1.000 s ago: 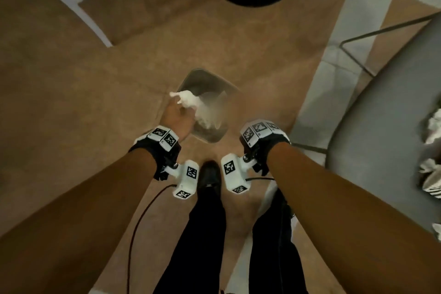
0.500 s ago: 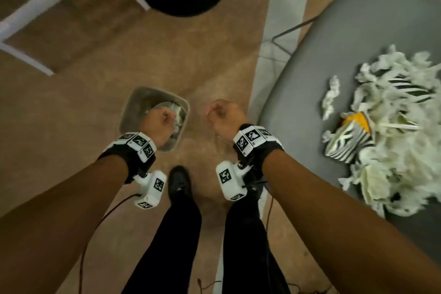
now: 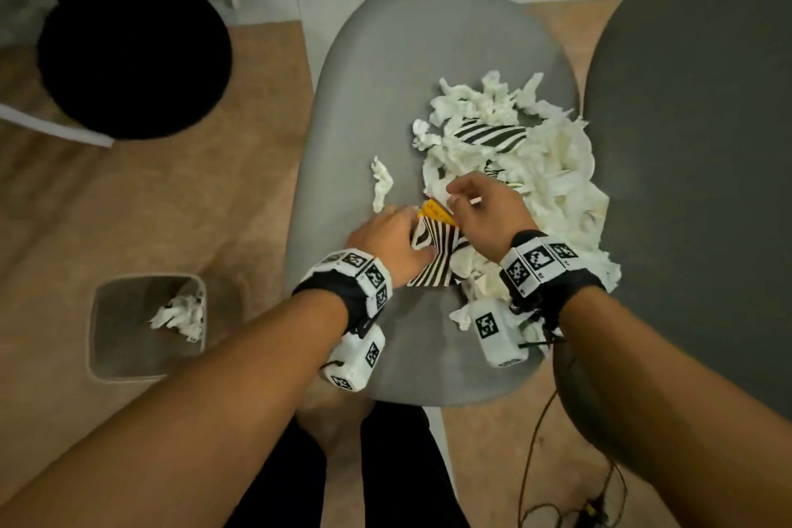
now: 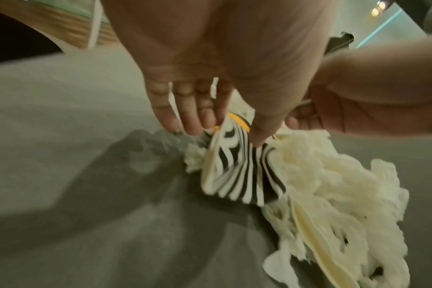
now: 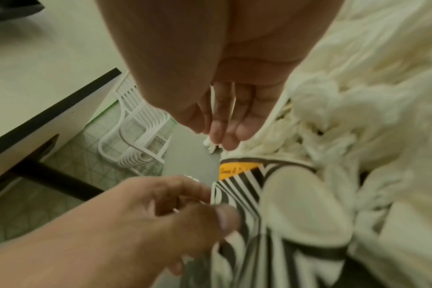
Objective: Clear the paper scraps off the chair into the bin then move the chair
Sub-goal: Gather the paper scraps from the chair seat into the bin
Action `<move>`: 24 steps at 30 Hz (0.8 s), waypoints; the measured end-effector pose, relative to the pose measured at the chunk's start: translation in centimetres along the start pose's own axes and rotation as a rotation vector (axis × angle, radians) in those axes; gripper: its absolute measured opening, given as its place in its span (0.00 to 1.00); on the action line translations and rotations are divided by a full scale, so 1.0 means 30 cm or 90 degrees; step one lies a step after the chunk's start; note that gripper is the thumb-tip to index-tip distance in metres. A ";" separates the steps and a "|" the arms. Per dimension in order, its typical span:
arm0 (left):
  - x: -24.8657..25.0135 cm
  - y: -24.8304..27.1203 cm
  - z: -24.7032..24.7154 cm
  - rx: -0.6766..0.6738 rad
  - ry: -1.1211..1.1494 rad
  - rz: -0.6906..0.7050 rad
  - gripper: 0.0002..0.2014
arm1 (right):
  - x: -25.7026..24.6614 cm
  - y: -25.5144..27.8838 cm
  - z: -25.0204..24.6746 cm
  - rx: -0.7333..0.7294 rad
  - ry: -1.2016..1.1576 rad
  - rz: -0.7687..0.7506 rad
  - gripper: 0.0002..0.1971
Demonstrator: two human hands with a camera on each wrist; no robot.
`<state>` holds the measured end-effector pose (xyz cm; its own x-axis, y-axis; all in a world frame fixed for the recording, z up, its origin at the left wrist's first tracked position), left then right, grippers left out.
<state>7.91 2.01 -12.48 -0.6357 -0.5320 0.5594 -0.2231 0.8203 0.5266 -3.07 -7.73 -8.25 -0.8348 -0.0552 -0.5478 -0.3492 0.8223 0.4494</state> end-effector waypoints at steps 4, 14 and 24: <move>0.037 -0.022 0.103 0.020 -0.101 -0.040 0.17 | 0.040 -0.028 -0.022 -0.012 0.101 -0.047 0.15; -0.066 0.014 0.078 0.047 0.085 -0.094 0.03 | 0.052 -0.082 0.077 -0.099 0.272 -0.043 0.18; -0.245 0.153 -0.139 0.259 0.243 -0.143 0.18 | -0.121 -0.045 0.115 -0.050 0.189 -0.062 0.18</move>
<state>14.63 8.82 -11.50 -0.2468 -0.6774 0.6929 -0.6339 0.6537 0.4133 1.90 -6.68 -9.31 -0.8793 -0.3045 -0.3663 -0.4564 0.7588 0.4647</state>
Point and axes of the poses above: each hand's wrist, its own y-axis away from the middle knuckle, its own z-axis out of the palm, x = y × z, the point moved 8 cm from there along -y, towards the middle knuckle, and after that the axes turned 4 degrees about x, right-handed, at the moved point
